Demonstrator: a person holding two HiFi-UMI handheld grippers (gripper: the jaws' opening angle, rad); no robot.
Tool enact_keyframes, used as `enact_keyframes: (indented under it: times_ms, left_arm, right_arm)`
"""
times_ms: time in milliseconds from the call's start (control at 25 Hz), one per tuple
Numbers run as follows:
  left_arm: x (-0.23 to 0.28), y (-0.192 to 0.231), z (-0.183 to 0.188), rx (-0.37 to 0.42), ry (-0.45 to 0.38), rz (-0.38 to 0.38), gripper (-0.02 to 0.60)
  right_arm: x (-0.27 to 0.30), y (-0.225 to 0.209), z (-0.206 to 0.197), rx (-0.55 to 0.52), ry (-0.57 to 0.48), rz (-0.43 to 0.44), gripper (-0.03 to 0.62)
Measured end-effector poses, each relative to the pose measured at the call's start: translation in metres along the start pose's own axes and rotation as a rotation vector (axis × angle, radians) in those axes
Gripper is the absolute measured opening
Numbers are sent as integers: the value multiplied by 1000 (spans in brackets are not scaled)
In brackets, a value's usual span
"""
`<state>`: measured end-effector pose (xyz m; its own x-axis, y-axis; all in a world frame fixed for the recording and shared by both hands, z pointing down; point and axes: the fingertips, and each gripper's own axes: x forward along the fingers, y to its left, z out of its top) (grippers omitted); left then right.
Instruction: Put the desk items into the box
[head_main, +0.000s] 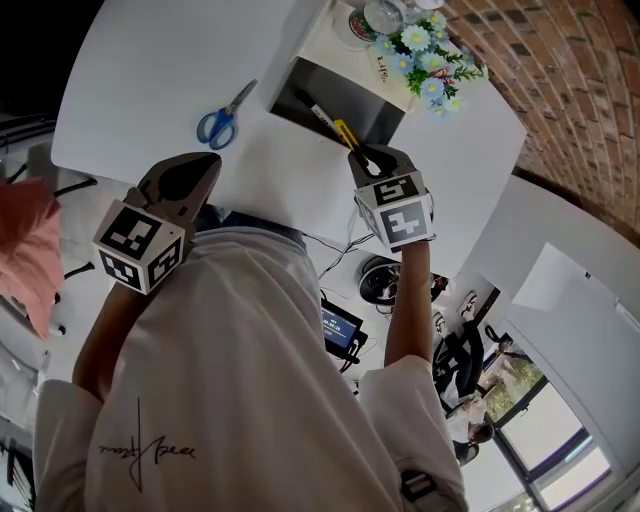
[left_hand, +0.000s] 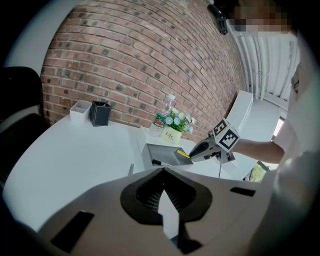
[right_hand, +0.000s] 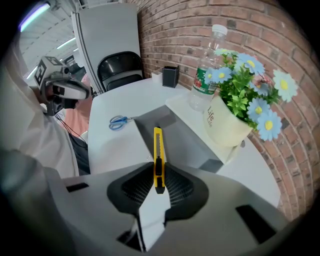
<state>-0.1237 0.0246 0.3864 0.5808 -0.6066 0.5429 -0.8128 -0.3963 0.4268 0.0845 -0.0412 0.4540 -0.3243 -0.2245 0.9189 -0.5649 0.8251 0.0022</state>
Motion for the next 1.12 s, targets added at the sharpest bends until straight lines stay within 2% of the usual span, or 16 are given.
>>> enact_keyframes:
  times_ms: [1120]
  left_arm:
    - [-1, 9, 0, -26, -1, 47, 3]
  right_arm:
    - [33, -18, 11, -2, 18, 23, 83]
